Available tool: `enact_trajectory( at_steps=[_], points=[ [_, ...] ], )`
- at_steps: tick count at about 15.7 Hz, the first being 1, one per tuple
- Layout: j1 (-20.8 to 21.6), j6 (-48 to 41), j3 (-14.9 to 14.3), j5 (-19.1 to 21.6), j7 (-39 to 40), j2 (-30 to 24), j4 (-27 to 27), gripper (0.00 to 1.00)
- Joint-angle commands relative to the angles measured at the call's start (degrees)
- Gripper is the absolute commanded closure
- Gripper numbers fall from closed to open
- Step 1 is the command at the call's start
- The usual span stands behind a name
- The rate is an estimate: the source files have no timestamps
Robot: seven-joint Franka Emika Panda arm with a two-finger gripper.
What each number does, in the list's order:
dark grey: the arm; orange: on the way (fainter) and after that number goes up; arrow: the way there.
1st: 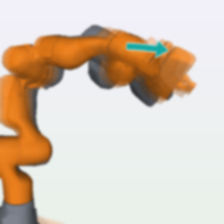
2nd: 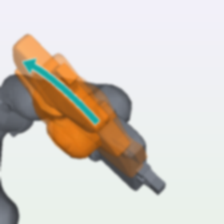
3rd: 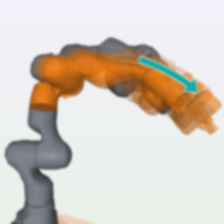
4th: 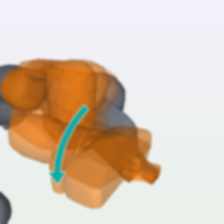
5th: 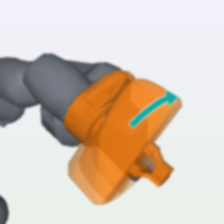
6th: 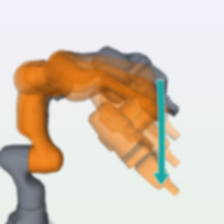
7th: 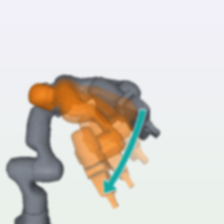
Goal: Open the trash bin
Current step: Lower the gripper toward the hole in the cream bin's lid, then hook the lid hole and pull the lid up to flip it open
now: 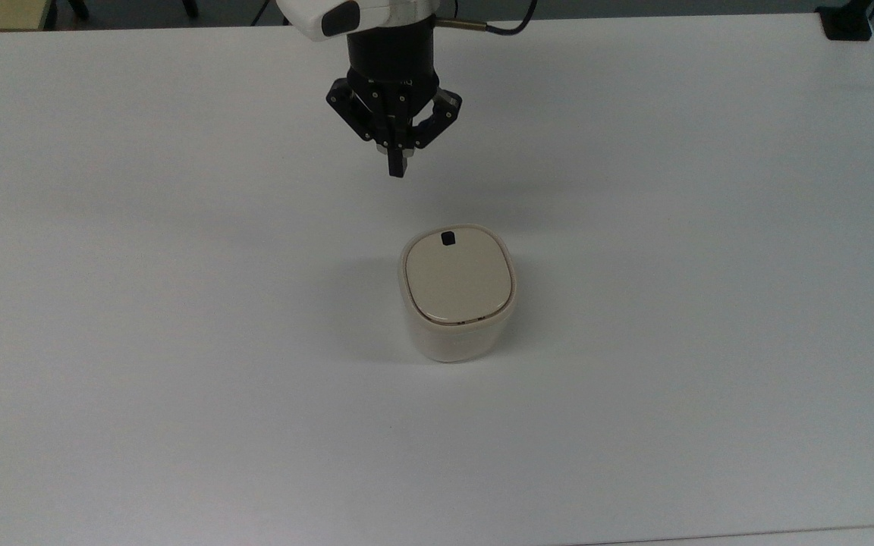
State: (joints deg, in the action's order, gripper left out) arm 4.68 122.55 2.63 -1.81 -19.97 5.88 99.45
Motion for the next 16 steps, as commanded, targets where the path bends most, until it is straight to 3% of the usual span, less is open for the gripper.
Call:
enact_trajectory(
  at_steps=[1, 7, 12, 16],
  points=[
    [1.73, 6.90, 0.01, -0.56, -8.84, 1.93, 1.71, 1.00],
    [3.58, 14.38, 0.53, -3.54, -12.37, 4.31, 5.49, 1.00],
    [4.81, 15.70, 0.98, -9.69, -18.34, 7.39, 6.37, 1.00],
    [4.81, 16.94, 1.42, -11.46, -19.84, 8.36, 6.81, 1.00]
  ],
)
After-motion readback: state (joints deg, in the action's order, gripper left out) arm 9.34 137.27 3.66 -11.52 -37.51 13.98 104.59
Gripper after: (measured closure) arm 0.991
